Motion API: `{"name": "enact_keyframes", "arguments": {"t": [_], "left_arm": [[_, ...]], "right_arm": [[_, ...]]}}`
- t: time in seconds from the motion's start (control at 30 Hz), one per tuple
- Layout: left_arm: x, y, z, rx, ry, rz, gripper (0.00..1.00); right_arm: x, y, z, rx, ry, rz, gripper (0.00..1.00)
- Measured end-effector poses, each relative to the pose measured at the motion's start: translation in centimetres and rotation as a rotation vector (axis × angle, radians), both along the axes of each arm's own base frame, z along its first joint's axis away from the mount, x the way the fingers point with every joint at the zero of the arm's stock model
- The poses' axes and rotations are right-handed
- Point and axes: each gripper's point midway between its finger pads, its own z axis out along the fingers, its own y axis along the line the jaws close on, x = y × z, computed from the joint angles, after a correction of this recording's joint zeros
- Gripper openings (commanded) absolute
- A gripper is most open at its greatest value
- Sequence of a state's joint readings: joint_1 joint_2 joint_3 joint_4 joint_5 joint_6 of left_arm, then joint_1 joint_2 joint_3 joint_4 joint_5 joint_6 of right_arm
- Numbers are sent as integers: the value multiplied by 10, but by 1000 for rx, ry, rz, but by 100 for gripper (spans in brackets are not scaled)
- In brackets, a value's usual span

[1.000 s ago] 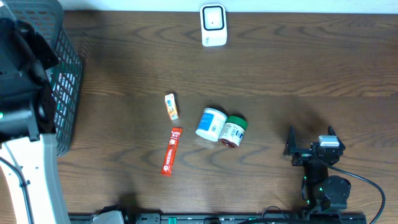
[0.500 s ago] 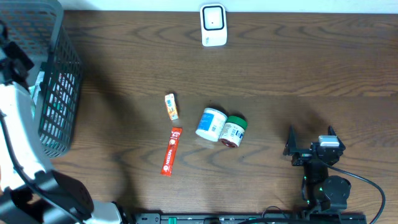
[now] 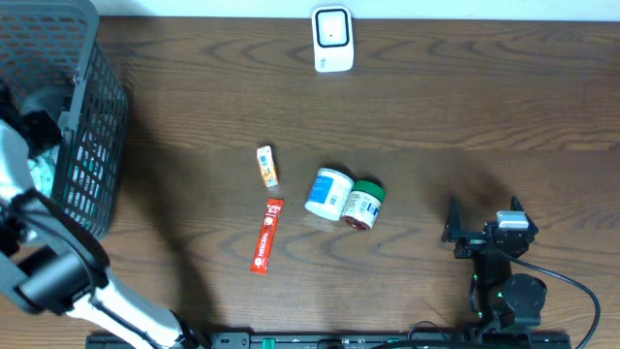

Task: Scan the item barcode
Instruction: 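Lift the wipe packet out and place it on the table left of the tub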

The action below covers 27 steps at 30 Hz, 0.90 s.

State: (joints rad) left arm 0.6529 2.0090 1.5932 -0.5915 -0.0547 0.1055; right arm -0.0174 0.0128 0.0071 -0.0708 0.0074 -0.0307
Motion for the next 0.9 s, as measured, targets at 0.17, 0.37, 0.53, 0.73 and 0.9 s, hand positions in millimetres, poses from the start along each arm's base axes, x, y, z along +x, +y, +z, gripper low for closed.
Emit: {"name": "enact_keyframes", "arguments": {"t": [0.17,0.37,0.53,0.73,0.9], "left_arm": [[2,0,-38,-30,63,-47,82],[1,6,-45,-3,86,-48,63],[-1,12,-43,29,103,-44,8],[-2,15,-41,48,108,-40,7],[-3,19,-28,79,97,-20,7]], "right_arm": [[0,0,0,0,0,0,99],[0,0,0,0,0,0,99],[0,0,0,0,0,0,99],[0,0,0,0,0,0,99],[0,0,0,0,0,0,99]]}}
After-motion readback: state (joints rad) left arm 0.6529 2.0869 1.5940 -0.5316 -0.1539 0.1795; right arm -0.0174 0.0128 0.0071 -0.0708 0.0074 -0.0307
